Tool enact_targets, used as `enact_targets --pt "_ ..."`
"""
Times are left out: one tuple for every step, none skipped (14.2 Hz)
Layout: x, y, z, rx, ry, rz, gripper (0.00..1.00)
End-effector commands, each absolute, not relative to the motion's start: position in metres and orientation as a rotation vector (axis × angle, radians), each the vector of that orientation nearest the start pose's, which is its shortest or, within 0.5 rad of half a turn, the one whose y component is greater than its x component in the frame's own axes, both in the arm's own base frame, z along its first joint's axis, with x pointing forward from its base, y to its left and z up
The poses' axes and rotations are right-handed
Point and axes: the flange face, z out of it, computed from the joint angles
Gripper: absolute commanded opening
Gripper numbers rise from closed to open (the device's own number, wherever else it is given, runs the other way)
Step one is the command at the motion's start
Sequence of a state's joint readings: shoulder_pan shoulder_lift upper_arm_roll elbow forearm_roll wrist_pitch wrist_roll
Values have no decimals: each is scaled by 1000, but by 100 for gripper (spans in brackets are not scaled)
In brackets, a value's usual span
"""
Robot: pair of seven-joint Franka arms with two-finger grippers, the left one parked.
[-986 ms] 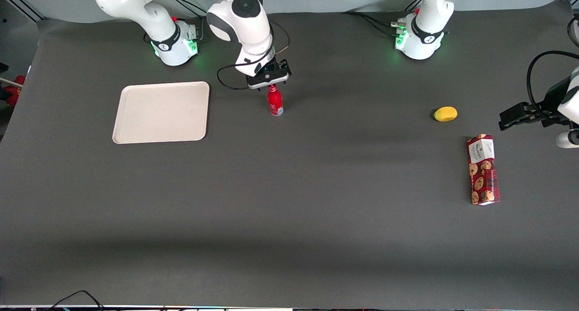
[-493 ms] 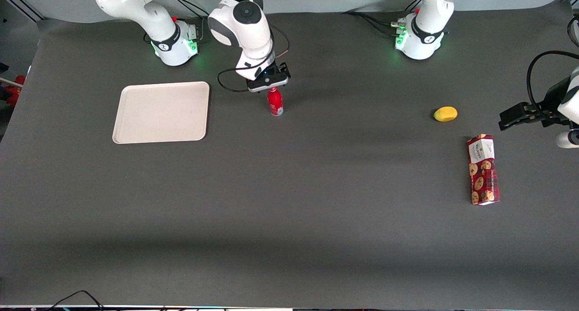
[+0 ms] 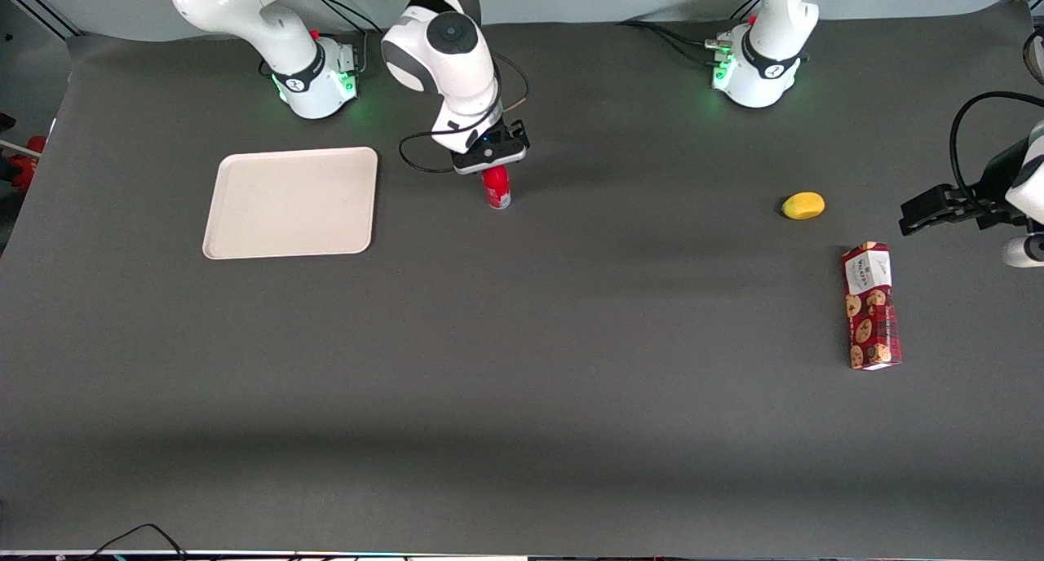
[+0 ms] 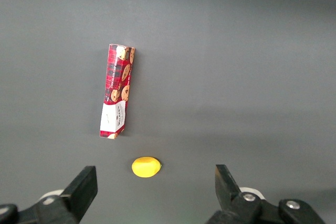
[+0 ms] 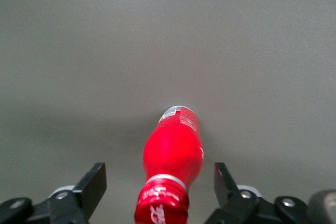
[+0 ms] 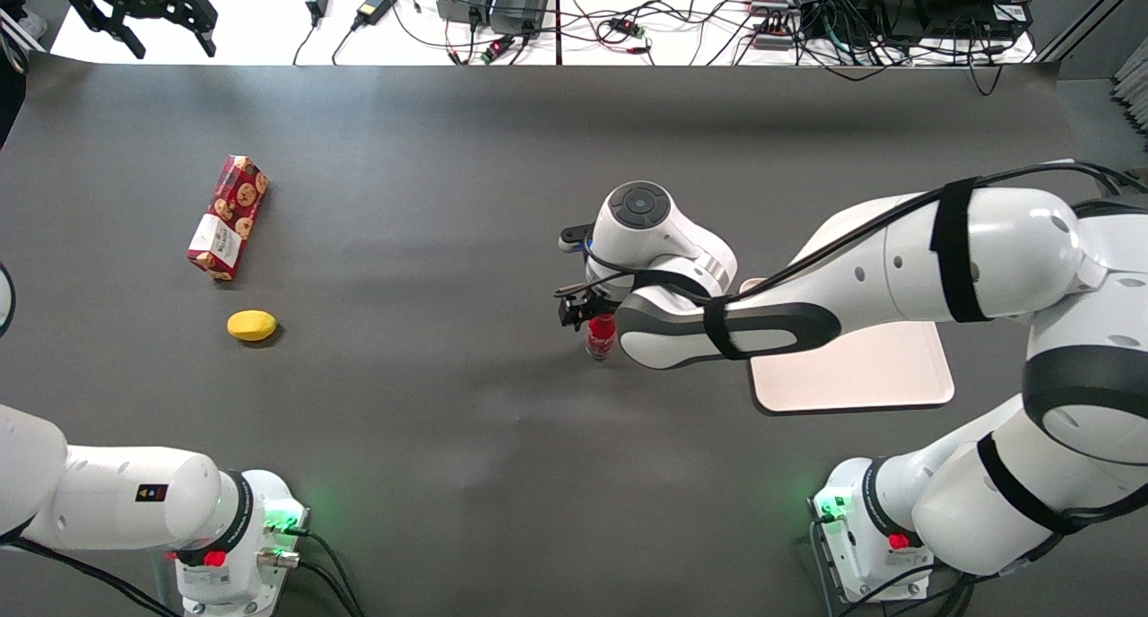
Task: Place coke bottle on tray
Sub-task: 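Lift the red bottle and carry it toward the white tray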
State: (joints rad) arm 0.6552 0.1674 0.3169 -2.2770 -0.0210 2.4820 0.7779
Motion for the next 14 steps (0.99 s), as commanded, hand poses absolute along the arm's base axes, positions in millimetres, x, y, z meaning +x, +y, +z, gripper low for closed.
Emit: enact_targets --pt "309 448 289 -3064 -288 -17 80" --pt "308 448 288 -3065 -288 -15 72" --pt "308 448 287 -3066 -291 -14 58" --pt "309 447 287 -3067 -289 -14 37" --pt "309 447 287 -3067 -289 -14 12" --pt "309 445 287 -3070 -287 -12 0" --pt "309 446 290 -3067 -289 -17 0" --pt "310 446 292 -3064 -305 -23 0" --pt "311 445 295 -3064 -313 -27 0" --pt "317 441 304 -3064 -321 -43 0" --pt "332 434 323 -3062 -321 -76 0" --pt "345 428 350 -3085 -311 -77 0" --pt "364 420 384 -3125 -289 -41 0" --pt "381 412 420 -3163 -265 12 0"
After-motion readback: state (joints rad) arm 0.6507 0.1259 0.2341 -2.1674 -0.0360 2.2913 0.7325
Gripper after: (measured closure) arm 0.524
